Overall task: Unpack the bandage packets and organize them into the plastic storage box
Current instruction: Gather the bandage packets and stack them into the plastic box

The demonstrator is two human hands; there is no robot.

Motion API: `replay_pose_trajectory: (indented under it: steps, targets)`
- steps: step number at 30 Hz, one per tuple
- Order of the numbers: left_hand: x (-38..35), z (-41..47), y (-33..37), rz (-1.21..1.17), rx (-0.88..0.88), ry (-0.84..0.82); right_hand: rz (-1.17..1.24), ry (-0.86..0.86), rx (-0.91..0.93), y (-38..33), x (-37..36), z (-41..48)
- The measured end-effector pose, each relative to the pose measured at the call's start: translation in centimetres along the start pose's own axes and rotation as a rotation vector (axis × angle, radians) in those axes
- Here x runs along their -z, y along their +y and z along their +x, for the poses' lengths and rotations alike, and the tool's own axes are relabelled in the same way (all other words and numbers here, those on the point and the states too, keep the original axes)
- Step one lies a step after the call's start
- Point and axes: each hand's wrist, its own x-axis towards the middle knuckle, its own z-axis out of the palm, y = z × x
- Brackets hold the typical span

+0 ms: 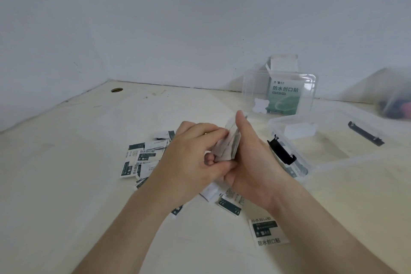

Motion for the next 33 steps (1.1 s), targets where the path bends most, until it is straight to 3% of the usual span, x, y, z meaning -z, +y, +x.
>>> replay_pose_trajectory:
  steps: [4,9,13,15,18,22,27,30,33]
  targets:
    - [0.1,-0.2,0.5,-0.07,-0.021,0.019,-0.062,0.048,0.057,0.0,-0.3,-0.6]
    - [0.9,-0.5,0.9,-0.474,0.096,0.096,-0.301,-0.027,0.022,-0.6,-0.1,-1.4]
    - [1.4,-0.5,0.6,-0.61,0.1,-0.039,-0.467,-0.127,-0.085,-0.5,-0.2,-1.5]
    - [1.5,-0.5,0.7,-0.666,0.11,-0.092,-0.52,-0.135,-0.061,-0.6,0.0,-1.5]
    - [1.7,-0.4,1.0,-0.75,0.153,-0.043,-0.642,-0.119,0.036,-0.8,-0.1,-1.8]
    - [1.5,-0.1,1.1,-0.712,0.16,0.136,-0.812,-0.077,0.115,-0.9,-0.4,-1.9]
    - [0.6,0.1,1.0,-0.448,0.208,0.186,-0.925,-0.082,0.165,-0.8,-0.6,-1.9]
    - [0.3,0.3,0.6,-0.421,0.257,0.229,-0.846,-0.067,0.152,-0.9,-0.8,-2.0]
    - [0.1,0.4,0.3,-0.472,0.294,0.276,-0.618,-0.068,0.081,-0.8,-1.0,-1.9]
